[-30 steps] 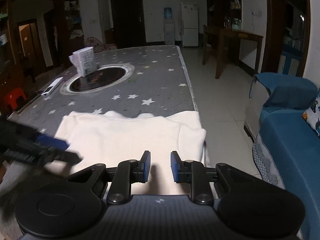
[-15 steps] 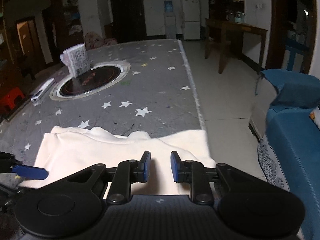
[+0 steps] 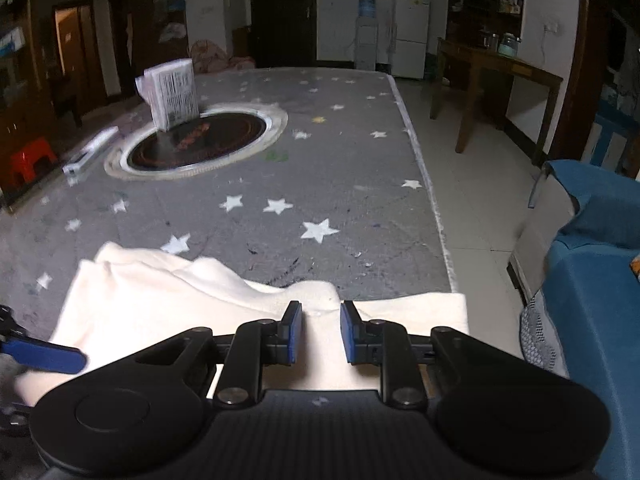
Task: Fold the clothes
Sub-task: 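Smooth the folded shirt flat with both grippers, pressing its edges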
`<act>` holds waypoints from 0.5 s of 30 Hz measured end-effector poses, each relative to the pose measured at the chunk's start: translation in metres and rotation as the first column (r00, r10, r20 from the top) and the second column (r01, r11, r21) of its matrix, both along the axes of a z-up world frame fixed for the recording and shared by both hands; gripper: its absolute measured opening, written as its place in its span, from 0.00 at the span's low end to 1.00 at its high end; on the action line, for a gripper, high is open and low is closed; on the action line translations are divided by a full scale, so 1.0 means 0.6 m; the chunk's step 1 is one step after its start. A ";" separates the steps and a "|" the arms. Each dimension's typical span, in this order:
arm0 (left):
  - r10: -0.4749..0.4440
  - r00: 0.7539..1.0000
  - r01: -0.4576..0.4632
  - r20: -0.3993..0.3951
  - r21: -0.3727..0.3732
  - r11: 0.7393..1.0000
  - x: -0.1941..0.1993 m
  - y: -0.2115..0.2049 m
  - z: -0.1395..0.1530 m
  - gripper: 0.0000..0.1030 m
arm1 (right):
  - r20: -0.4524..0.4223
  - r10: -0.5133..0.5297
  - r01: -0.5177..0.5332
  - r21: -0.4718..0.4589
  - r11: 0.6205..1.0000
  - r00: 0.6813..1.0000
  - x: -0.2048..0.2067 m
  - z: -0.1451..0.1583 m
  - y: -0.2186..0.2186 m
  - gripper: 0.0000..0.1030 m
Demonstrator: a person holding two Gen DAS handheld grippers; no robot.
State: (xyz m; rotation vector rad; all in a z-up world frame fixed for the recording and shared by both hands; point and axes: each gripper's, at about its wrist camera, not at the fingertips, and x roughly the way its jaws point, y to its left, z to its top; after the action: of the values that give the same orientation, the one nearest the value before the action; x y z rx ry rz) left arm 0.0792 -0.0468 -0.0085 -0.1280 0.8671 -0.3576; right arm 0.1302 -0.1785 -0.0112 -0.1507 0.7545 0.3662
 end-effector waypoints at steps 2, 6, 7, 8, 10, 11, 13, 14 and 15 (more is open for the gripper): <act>0.002 1.000 -0.002 -0.003 -0.007 1.000 0.000 0.002 0.001 0.56 | 0.005 -0.001 0.001 0.003 1.000 1.000 -0.001 0.005 0.001 0.20; 0.014 1.000 -0.014 -0.003 -0.034 0.999 -0.003 0.012 0.008 0.56 | 0.011 0.029 -0.029 0.032 0.999 1.000 -0.026 0.026 -0.003 0.20; 0.021 1.000 -0.021 0.000 -0.038 0.999 -0.005 0.016 0.010 0.56 | 0.013 0.043 -0.044 0.037 0.998 0.999 -0.036 0.032 -0.002 0.20; 0.028 1.000 -0.028 0.003 -0.042 0.999 -0.007 0.019 0.012 0.56 | 0.016 0.054 -0.054 0.039 0.998 0.998 -0.044 0.035 -0.002 0.20; 0.036 0.999 -0.035 0.007 -0.053 0.998 -0.010 0.027 0.013 0.56 | 0.017 0.090 -0.091 0.044 0.995 0.996 -0.068 0.039 0.002 0.20; 0.039 0.999 -0.039 0.006 -0.052 0.998 -0.011 0.030 0.012 0.56 | 0.015 0.110 -0.111 0.042 0.993 0.994 -0.082 0.039 0.007 0.20; 0.044 0.999 -0.044 0.007 -0.043 0.998 -0.013 0.033 0.010 0.56 | 0.013 0.147 -0.147 0.035 0.988 0.989 -0.108 0.038 0.016 0.20; 0.044 0.999 -0.043 0.011 -0.036 0.998 -0.014 0.033 0.010 0.56 | 0.013 0.159 -0.160 0.034 0.987 0.987 -0.118 0.037 0.019 0.20; 0.044 0.999 -0.043 0.015 -0.029 0.999 -0.015 0.033 0.009 0.56 | 0.010 0.169 -0.170 0.033 0.985 0.986 -0.127 0.036 0.022 0.20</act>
State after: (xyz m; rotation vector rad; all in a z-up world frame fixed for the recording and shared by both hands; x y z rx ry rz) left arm 0.0702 -0.0269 -0.0029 -0.1704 0.8424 -0.3304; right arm 0.0538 -0.1656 0.0104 -0.1848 0.7301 0.5397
